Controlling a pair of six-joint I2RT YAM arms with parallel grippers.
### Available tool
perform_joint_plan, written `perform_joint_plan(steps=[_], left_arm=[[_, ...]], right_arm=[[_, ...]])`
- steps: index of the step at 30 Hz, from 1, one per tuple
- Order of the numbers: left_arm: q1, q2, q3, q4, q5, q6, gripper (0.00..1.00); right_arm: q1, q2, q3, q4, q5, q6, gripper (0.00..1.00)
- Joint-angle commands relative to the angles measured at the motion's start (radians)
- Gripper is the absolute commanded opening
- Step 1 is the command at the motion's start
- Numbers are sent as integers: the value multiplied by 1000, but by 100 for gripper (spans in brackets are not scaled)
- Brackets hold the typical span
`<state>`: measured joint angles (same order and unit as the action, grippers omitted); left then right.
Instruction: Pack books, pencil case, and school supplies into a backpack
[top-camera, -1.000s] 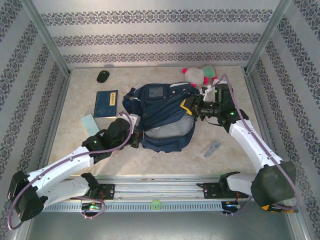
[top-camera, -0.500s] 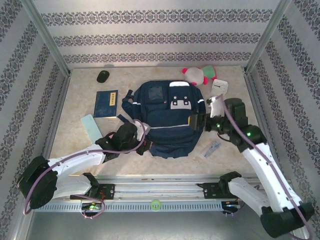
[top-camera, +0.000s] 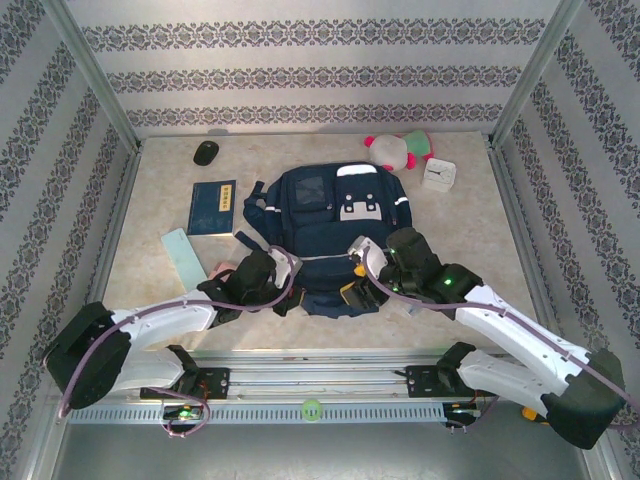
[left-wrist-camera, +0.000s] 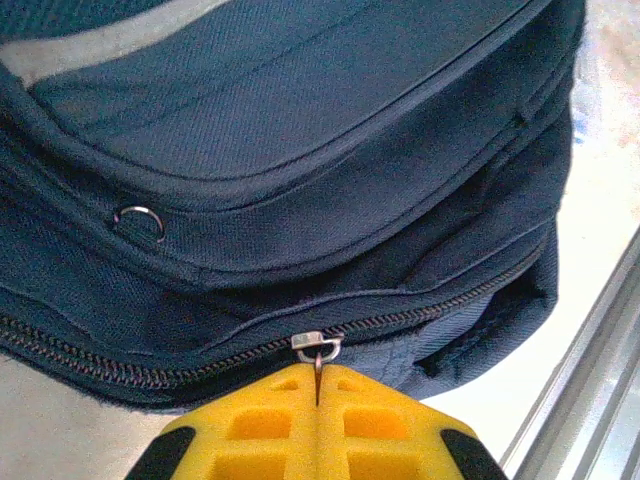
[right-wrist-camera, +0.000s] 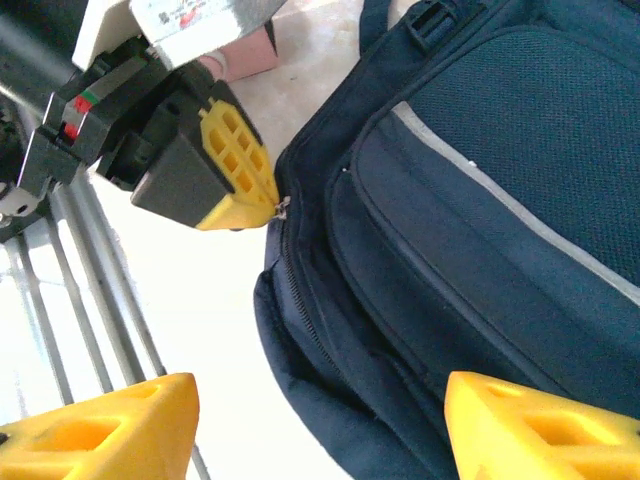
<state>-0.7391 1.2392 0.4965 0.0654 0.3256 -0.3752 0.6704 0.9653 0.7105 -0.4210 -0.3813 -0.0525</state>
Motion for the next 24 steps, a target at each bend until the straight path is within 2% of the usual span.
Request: perform_joint_plan(steps=[1, 4, 7, 10, 13, 17, 20, 24], left_arm=[[9, 27, -27, 65, 19, -40, 5], [9, 32, -29, 68, 14, -47, 7], [9, 54, -46, 79, -47, -50, 15], [9, 68, -47, 74, -49, -49, 21], [8, 81, -54, 77, -45, -50, 22], [9, 75, -71, 92, -25, -50, 17], [9, 49, -79, 101, 19, -40, 1], [9, -19, -76, 97, 109, -23, 0]], right_arm=[[6, -6, -18, 141, 25, 2, 65], [8, -6, -23, 152, 30, 6, 65], [7, -12, -32, 152, 45, 5, 64], [9, -20, -37, 158, 54, 6, 65], [9, -22, -42, 163, 59, 3, 65], [10, -12, -41, 163, 56, -5, 65], [21, 10, -38, 160, 54, -32, 65], [66, 66, -30, 162, 50, -101, 66]])
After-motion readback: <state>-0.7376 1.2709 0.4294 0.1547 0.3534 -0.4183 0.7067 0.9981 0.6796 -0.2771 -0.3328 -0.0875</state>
